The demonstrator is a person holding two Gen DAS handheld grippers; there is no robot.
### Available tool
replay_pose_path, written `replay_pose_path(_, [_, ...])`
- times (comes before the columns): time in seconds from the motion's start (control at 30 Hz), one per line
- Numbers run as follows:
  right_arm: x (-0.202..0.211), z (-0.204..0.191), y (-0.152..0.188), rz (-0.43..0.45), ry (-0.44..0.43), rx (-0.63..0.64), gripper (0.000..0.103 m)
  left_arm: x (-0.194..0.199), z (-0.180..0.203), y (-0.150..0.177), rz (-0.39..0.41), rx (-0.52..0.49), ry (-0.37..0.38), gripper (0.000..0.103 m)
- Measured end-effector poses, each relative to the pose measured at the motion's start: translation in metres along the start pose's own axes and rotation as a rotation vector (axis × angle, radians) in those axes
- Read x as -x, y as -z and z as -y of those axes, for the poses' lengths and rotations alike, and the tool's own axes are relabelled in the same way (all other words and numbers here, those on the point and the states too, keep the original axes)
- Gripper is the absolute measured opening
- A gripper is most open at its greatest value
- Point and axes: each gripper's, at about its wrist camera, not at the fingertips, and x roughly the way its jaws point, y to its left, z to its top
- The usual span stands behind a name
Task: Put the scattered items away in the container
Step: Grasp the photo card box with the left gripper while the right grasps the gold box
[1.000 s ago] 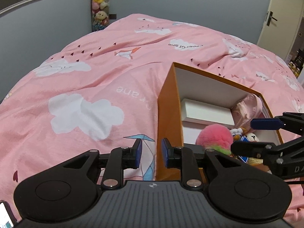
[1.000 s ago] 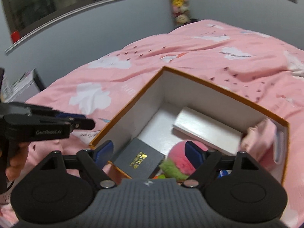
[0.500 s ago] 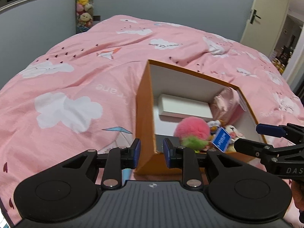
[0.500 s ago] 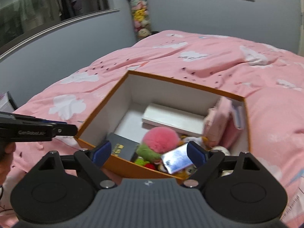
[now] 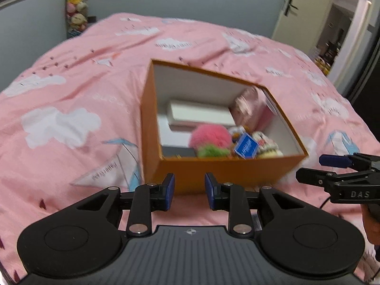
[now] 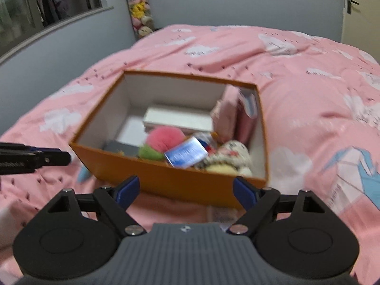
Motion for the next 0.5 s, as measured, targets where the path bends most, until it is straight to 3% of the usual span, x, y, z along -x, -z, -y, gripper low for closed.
replay_pose_path(0.17, [-0.001,0.017,0.023,-0.094,0.03,-0.059,0.068,-0.021,0.012,0.011,-0.097,0.003,0.106,0.032])
replay_pose_path(0.37, [-0.005,0.037,0.042,-0.173,0.016,-0.175,0.067,-0.058,0.029,0.022,-0.21,0.056,0.245,0.037])
replay_pose_path(0.5, [-0.014,0.05,0.05,-0.214,0.001,-0.25,0.067,-0.084,0.04,0.029,-0.299,0.069,0.255,0.037])
